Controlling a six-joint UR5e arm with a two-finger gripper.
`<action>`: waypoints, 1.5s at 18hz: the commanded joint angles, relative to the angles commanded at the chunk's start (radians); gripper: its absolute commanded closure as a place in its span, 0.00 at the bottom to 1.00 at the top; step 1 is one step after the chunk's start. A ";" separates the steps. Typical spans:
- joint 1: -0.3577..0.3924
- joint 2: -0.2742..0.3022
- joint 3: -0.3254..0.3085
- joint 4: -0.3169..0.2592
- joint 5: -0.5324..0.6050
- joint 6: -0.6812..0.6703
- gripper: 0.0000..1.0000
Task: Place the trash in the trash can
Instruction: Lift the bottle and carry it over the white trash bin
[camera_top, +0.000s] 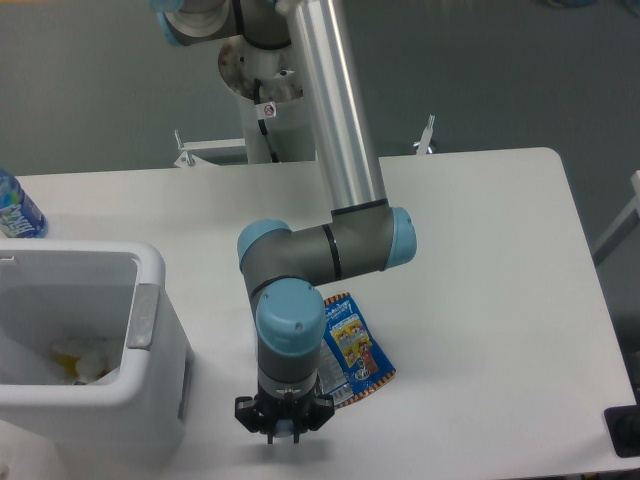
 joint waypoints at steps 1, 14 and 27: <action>0.015 0.029 0.015 0.016 -0.009 0.000 0.65; 0.100 0.194 0.207 0.105 -0.118 -0.314 0.63; -0.072 0.254 0.193 0.105 -0.118 -0.413 0.63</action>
